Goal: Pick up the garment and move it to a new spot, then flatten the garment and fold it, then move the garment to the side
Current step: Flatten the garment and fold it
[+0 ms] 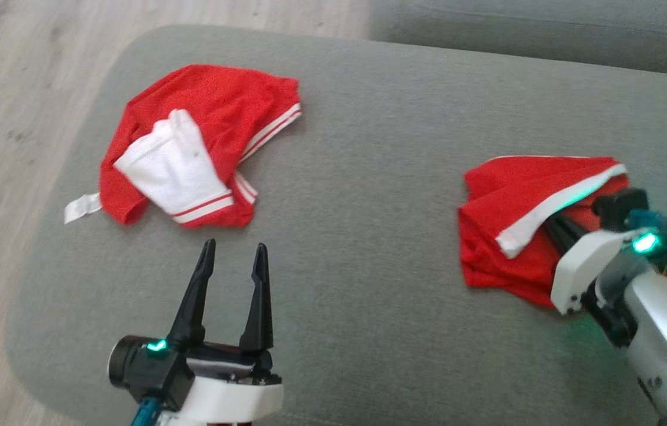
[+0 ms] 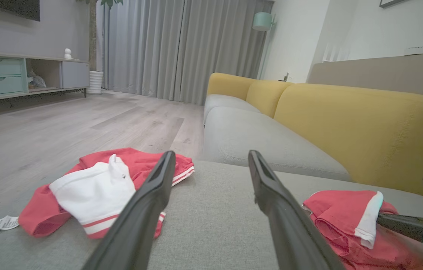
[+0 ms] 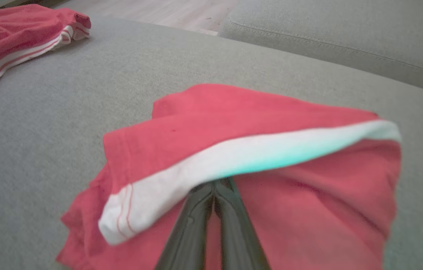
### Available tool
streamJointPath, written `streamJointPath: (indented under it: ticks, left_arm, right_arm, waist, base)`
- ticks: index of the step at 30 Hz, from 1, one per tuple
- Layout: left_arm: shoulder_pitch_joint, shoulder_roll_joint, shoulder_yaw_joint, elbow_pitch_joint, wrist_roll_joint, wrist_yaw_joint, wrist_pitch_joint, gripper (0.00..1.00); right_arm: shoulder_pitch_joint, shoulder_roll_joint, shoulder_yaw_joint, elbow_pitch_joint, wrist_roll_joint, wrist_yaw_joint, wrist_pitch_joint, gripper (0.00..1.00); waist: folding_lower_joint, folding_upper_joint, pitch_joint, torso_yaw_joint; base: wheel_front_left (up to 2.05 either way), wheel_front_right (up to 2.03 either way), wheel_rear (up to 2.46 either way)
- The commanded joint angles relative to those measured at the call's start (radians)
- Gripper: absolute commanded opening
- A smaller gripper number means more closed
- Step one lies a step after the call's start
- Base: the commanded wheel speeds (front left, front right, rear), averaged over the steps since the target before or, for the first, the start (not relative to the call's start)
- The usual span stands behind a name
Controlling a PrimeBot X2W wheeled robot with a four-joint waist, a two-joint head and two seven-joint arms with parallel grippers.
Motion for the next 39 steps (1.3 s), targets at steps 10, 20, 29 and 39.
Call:
streamJointPath:
  ticks: [10, 20, 29, 39]
  left_arm:
    - [-0.044, -0.002, 0.019, -0.023, -0.005, 0.018, -0.005, 1.0]
    - [-0.001, 0.001, 0.064, 0.02, 0.044, 0.041, -0.005, 1.0]
    - [0.06, 0.015, 0.126, 0.096, 0.069, 0.066, -0.005, 1.0]
    - [0.151, 0.01, 0.178, 0.119, 0.07, 0.037, -0.005, 1.0]
  right_arm:
    - [-0.173, 0.039, -0.12, -0.004, -0.085, 0.004, -0.262, 0.0]
    - [-0.015, 0.133, -0.194, -0.06, -0.168, 0.004, -0.288, 1.0]
    - [0.308, 0.214, -0.33, -0.259, -0.245, 0.004, -0.288, 1.0]
    - [0.528, 0.279, -0.393, -0.415, -0.323, 0.004, -0.288, 1.0]
  waist:
    - [0.0, 0.0, 0.012, 0.074]
    - [0.0, 0.0, -0.098, -0.055]
    - [0.0, 0.0, -0.192, -0.181]
    - [0.0, 0.0, -0.255, -0.262]
  base:
    - [0.0, 0.0, 0.0]
    - [0.0, 0.0, 0.0]
    - [0.0, 0.0, 0.0]
    - [0.0, 0.0, 0.0]
